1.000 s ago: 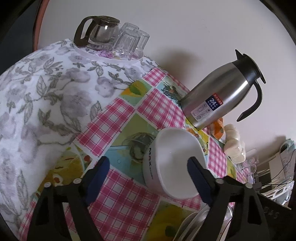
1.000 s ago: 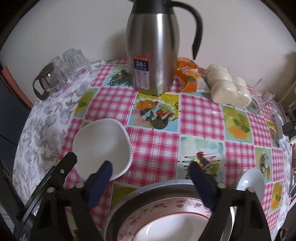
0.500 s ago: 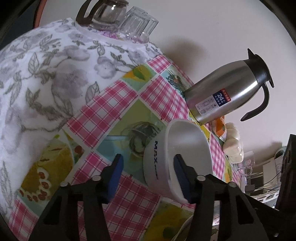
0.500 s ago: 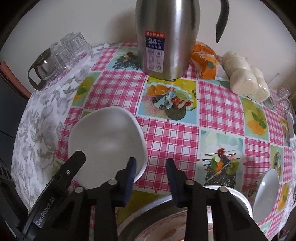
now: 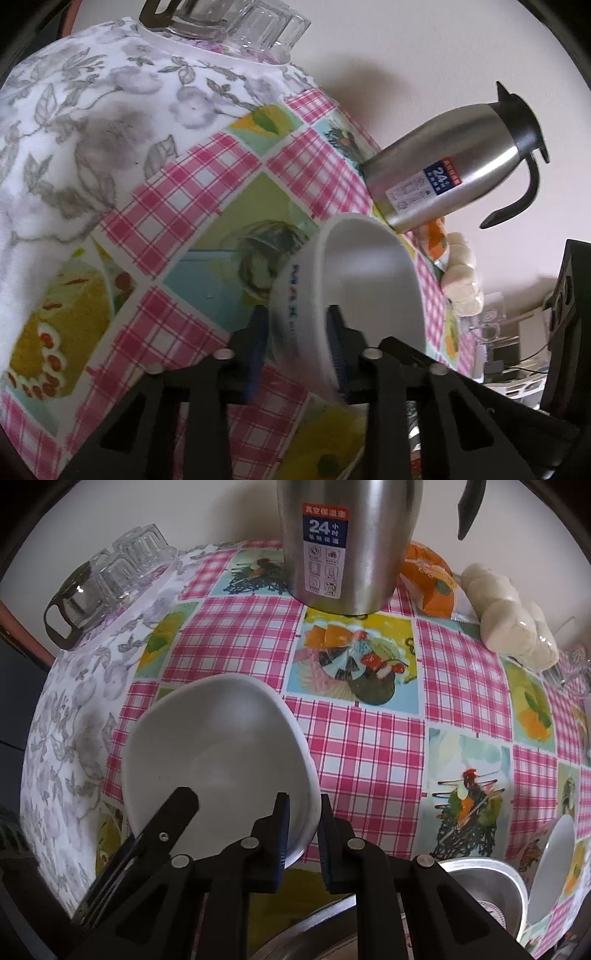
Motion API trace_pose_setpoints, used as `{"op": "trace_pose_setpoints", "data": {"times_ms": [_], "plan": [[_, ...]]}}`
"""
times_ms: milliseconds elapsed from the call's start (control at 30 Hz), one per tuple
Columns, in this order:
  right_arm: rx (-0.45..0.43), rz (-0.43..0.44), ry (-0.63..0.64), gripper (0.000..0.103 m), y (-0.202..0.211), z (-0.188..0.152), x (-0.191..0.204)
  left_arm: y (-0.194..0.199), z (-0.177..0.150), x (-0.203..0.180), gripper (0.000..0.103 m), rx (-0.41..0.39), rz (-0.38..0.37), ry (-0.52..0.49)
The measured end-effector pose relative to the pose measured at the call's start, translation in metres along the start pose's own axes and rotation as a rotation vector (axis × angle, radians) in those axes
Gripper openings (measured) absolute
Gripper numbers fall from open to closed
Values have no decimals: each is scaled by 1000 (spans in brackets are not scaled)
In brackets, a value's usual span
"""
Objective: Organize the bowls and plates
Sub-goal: 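Lift the white square bowl and carry it over the stacked dishes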
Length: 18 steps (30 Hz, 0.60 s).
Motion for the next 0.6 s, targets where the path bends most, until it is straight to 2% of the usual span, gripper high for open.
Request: {"op": "trace_pose_setpoints", "data": {"times_ms": [67, 267, 433, 600], "plan": [[-6, 9, 10, 16, 2, 0, 2, 1, 0, 0, 29, 2, 14, -12], [-51, 30, 34, 16, 20, -1, 13, 11, 2, 5, 27, -2, -23, 13], [-82, 60, 32, 16, 41, -5, 17, 39, 8, -10, 27, -39, -17, -31], [-136, 84, 21, 16, 77, -9, 13, 68, 10, -34, 27, -67, -44, -72]]}}
Point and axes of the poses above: each gripper's, at about its wrist camera, not at the fingertips, and y roughly against the way its jaws point, x to its left, z to its top, the point moved 9 cm from there along -y, roughly the way its jaws point, and after that the axes turned 11 degrees about -z, right-handed, at the moved point
